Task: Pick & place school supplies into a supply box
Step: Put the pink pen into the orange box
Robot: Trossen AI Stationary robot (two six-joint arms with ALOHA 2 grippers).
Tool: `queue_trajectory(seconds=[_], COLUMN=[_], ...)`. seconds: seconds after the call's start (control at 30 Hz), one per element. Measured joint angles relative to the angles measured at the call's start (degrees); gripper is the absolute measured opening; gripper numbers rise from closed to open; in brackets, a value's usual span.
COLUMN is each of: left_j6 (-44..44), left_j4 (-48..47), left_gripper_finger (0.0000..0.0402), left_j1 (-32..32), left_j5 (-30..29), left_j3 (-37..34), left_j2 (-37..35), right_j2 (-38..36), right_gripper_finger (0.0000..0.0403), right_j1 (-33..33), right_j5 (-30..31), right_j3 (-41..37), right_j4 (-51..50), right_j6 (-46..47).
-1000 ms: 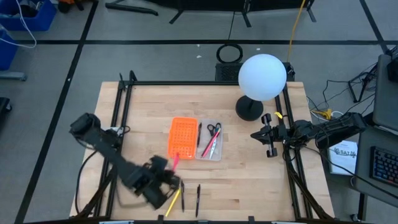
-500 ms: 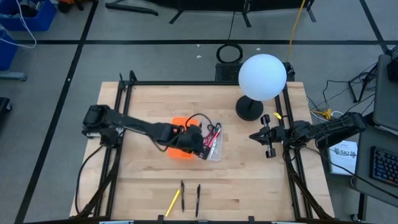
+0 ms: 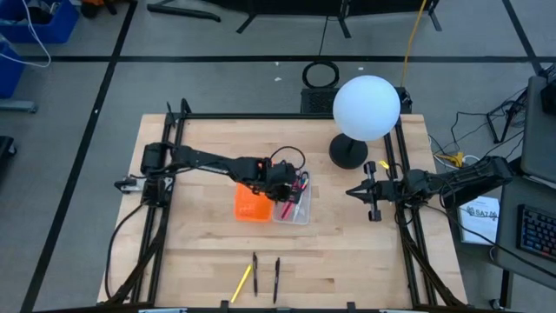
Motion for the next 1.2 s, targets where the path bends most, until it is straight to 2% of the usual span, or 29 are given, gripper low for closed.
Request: queue_trajectory(seconds=[0.23, 0.83, 1.2], left_j6=[-0.5, -1.8, -1.9], left_j4=[-0.4, -1.1, -0.4], left_gripper_finger=[0.0023, 0.0031, 0.0036], left_j1=[0.3, 0.2, 0.0], left_j5=[0.3, -1.0, -0.4], left_j3=[0.0, 0.0, 0.0], left_j2=[0.9, 2.4, 2.5], right_j2=[0.0, 0.0, 0.0], right_gripper_finger=[0.0000, 0.0000, 0.0000], right_j1=[0.0, 0.0, 0.0], right_j5=[0.0, 0.0, 0.0], right_j3=[0.0, 0.0, 0.0], right_j4=[0.2, 0.5, 0.5], right_j6=[-1.0, 5.0, 4.1])
